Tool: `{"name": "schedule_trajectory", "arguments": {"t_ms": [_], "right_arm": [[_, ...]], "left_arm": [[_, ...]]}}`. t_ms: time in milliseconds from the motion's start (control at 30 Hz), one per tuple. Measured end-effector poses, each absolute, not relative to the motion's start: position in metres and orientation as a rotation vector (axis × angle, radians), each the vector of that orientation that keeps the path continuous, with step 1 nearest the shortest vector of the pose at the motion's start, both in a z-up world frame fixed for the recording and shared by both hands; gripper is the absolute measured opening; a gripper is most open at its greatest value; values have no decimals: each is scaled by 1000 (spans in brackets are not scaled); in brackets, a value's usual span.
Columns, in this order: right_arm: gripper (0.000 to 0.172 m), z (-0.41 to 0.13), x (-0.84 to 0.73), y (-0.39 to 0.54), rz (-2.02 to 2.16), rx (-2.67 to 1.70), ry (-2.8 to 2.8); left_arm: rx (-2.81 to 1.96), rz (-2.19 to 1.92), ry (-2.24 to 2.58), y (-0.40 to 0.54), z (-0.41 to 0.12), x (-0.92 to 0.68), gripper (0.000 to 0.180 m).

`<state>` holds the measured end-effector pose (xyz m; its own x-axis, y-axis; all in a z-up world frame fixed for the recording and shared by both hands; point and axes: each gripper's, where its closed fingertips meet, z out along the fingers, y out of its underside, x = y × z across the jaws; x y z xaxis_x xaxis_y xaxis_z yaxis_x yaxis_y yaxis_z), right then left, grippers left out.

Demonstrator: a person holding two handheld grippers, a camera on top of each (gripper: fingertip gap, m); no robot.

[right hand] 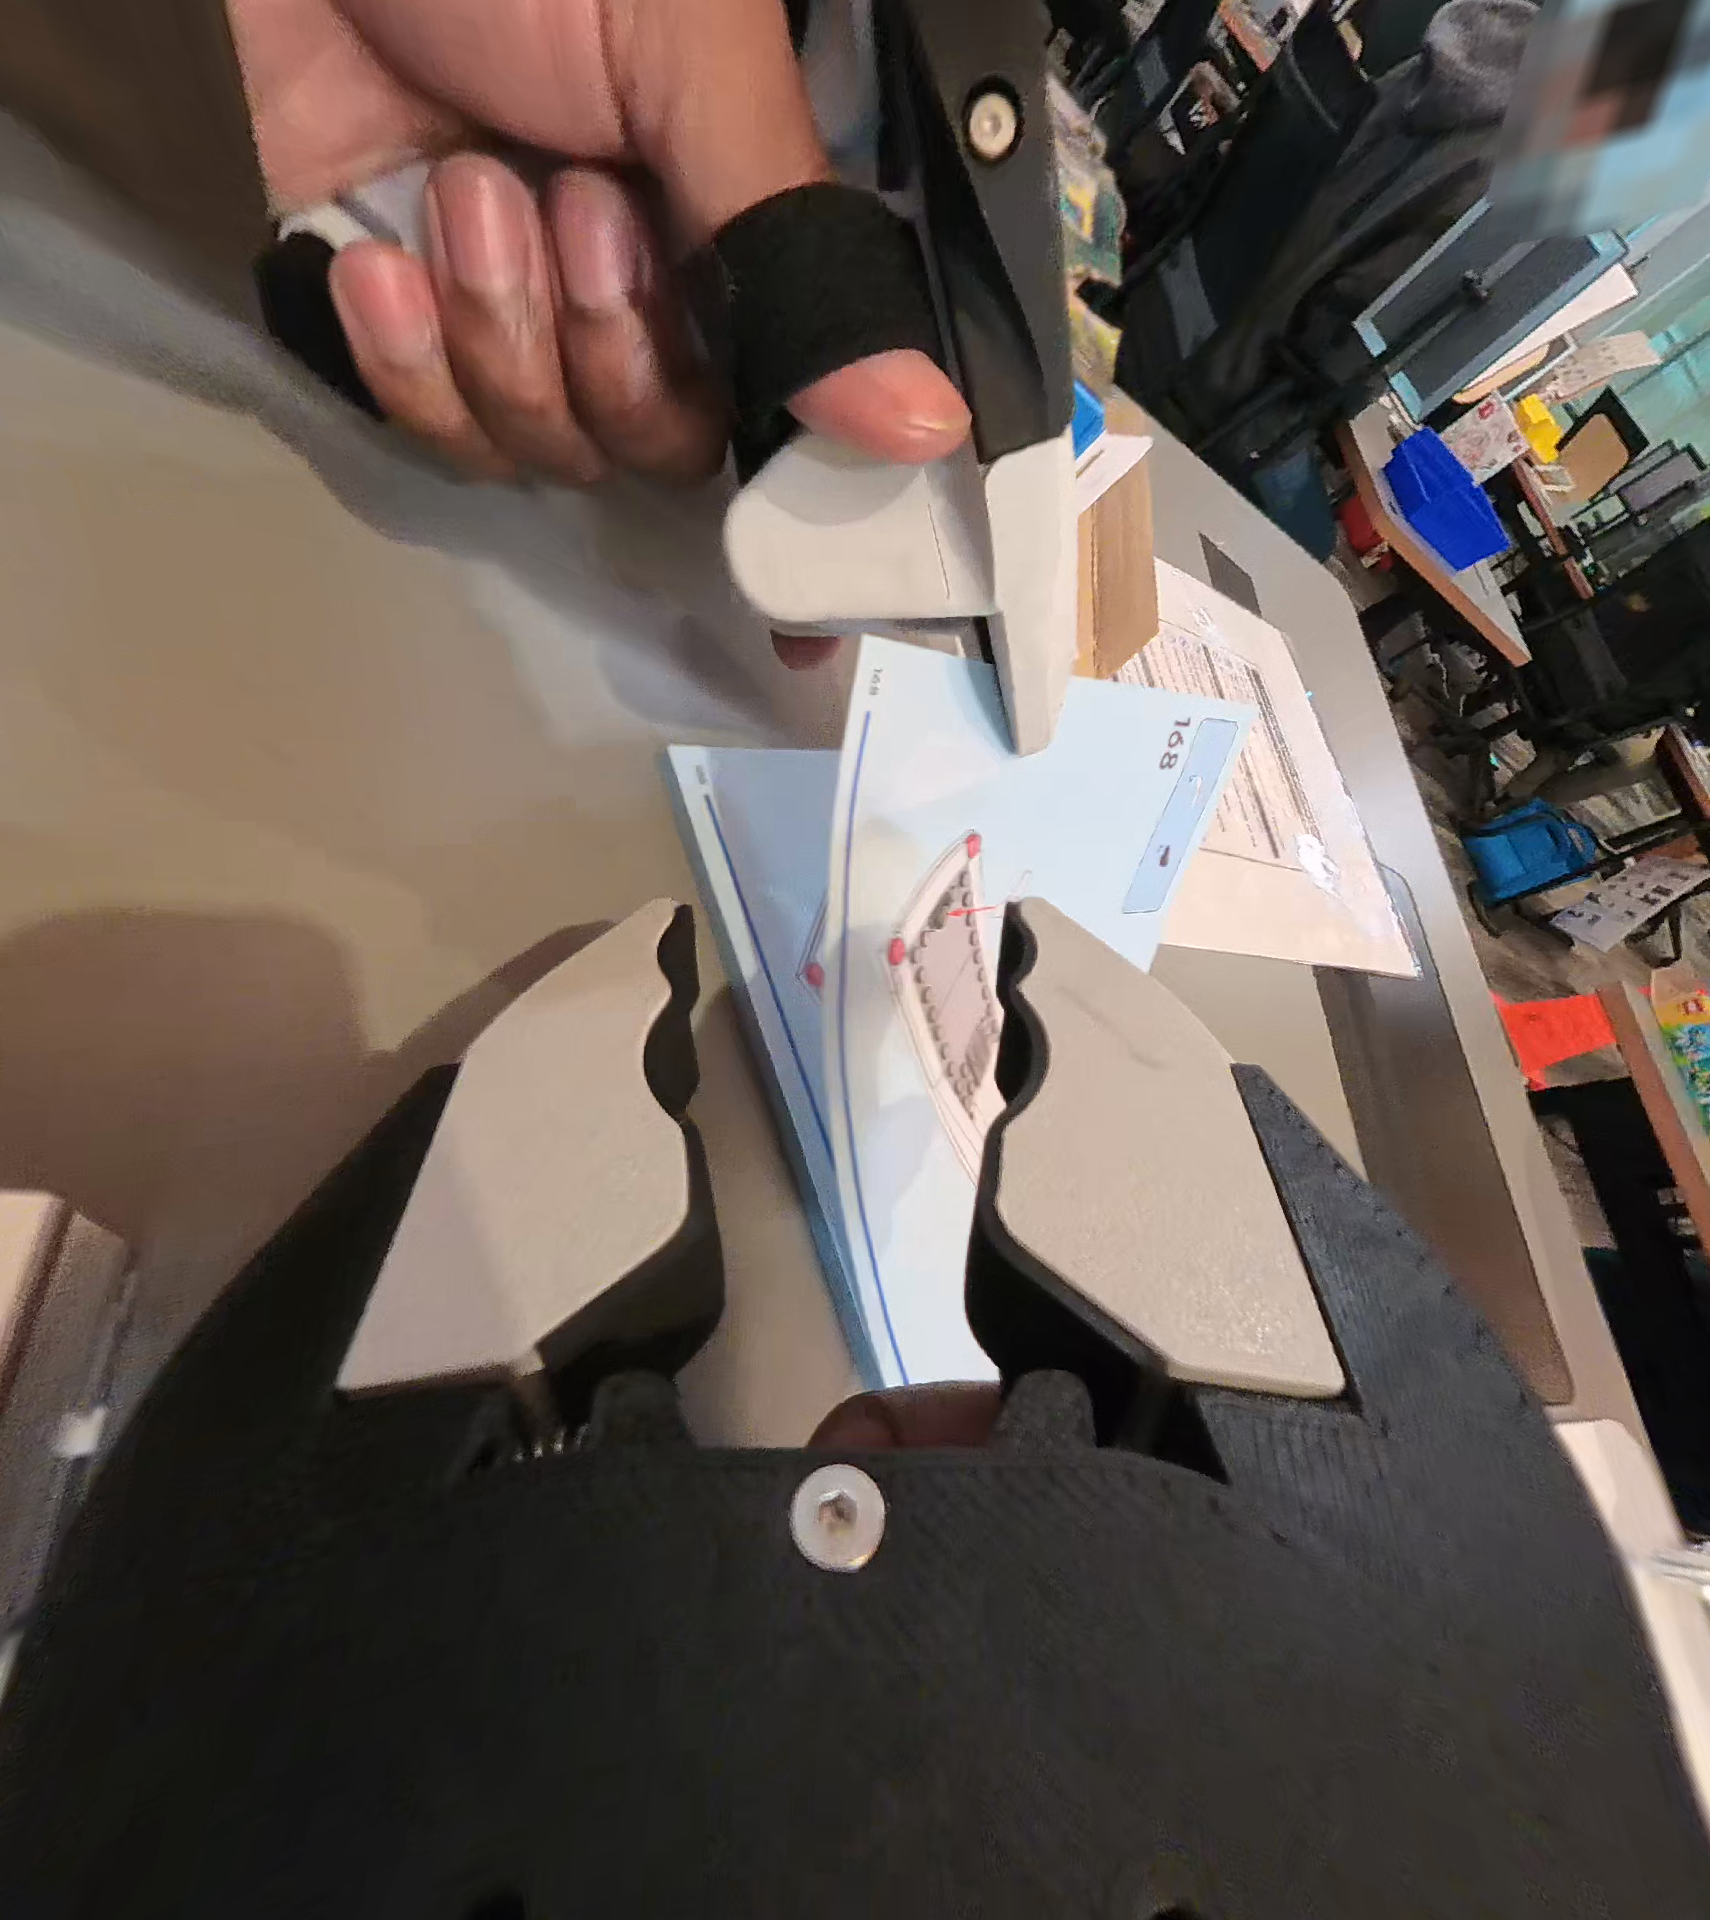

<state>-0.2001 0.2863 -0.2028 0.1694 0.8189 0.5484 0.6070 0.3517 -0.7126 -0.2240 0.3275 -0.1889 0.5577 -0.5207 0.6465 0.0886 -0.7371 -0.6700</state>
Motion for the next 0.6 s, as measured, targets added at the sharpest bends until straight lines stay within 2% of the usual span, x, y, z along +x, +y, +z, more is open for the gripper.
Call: {"name": "schedule_trajectory", "arguments": {"t_ms": [267,433,533,600], "right_arm": [[45,-201,-193,309,83,-1393,-1388],[22,-204,-180,326,-18,-1457,-1320],[0,-199,-173,332,-20,-1482,-1261],[0,-191,-166,338,7,-1511,-1190]], "left_arm": [[-1997,-1396,132,334,-171,-223,4],[-1964,-1424,131,335,-166,-221,14],[-1920,-1427,129,337,-159,-222,23],[-1888,-1409,131,339,-154,-224,34]]}}
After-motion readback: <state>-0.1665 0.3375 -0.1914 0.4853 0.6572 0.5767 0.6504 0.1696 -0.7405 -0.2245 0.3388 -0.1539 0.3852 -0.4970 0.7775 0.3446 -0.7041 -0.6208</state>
